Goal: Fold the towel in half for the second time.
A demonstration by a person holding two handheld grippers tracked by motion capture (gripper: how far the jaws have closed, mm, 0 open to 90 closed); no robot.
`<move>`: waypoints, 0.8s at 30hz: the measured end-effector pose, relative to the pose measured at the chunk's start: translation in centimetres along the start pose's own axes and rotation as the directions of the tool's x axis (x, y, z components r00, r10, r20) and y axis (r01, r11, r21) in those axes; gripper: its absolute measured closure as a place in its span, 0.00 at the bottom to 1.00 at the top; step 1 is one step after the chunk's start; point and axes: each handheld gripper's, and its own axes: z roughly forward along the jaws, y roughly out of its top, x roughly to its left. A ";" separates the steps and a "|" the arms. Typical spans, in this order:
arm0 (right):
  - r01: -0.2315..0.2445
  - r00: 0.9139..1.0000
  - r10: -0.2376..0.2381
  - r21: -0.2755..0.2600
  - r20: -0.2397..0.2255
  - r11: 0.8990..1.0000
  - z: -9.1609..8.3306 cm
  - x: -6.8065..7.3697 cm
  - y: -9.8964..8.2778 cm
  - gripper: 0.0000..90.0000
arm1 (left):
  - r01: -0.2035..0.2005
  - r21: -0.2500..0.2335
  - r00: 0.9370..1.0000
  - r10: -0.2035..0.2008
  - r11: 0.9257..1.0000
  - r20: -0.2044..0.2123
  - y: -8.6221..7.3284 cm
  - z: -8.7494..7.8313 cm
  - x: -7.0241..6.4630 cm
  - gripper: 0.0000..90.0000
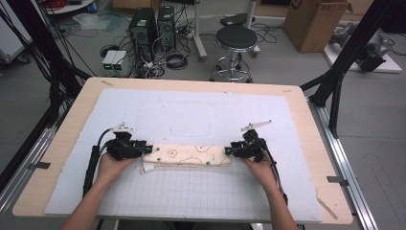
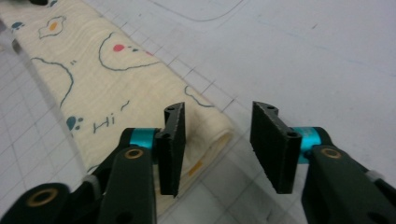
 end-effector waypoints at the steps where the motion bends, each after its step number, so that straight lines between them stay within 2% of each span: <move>1: 0.000 1.000 0.000 0.010 -0.009 1.000 0.1 0.0 0.0 0.68 | -0.004 0.000 1.000 0.004 1.000 -0.005 0.0 0.1 -0.2 0.66; 6: 0.015 0.999 -0.015 0.020 -0.037 1.000 0.3 0.0 -0.1 0.79 | -0.027 0.015 1.000 0.027 1.000 0.002 0.0 0.0 -0.4 0.77; 7: 0.008 0.999 -0.006 0.027 -0.051 1.000 0.3 0.1 -0.1 0.82 | -0.032 0.017 0.999 0.032 0.999 0.000 0.0 0.0 -0.5 0.80; 11: 0.029 0.998 -0.027 0.028 -0.057 0.999 0.4 0.4 0.0 0.88 | -0.056 0.012 0.998 0.056 0.998 -0.018 0.1 -0.2 -0.7 0.87; 13: 0.035 0.998 -0.033 0.023 -0.056 0.999 0.3 0.5 0.1 0.89 | -0.051 -0.003 0.998 0.051 0.999 -0.022 0.2 -0.3 -0.7 0.89; 18: 0.046 0.998 -0.046 -0.001 -0.033 0.999 0.1 0.9 0.5 0.90 | -0.067 0.000 0.997 0.067 0.998 -0.042 0.7 -0.5 -0.5 0.89; 21: 0.035 0.999 -0.036 -0.022 -0.024 0.999 -0.1 0.7 0.9 0.90 | -0.055 -0.026 0.997 0.054 0.998 -0.051 1.0 -0.6 -0.3 0.89; 24: 0.026 0.999 -0.026 -0.023 -0.021 0.999 0.0 0.8 1.5 0.90 | -0.051 -0.018 0.997 0.050 0.999 -0.063 1.3 -0.6 0.1 0.89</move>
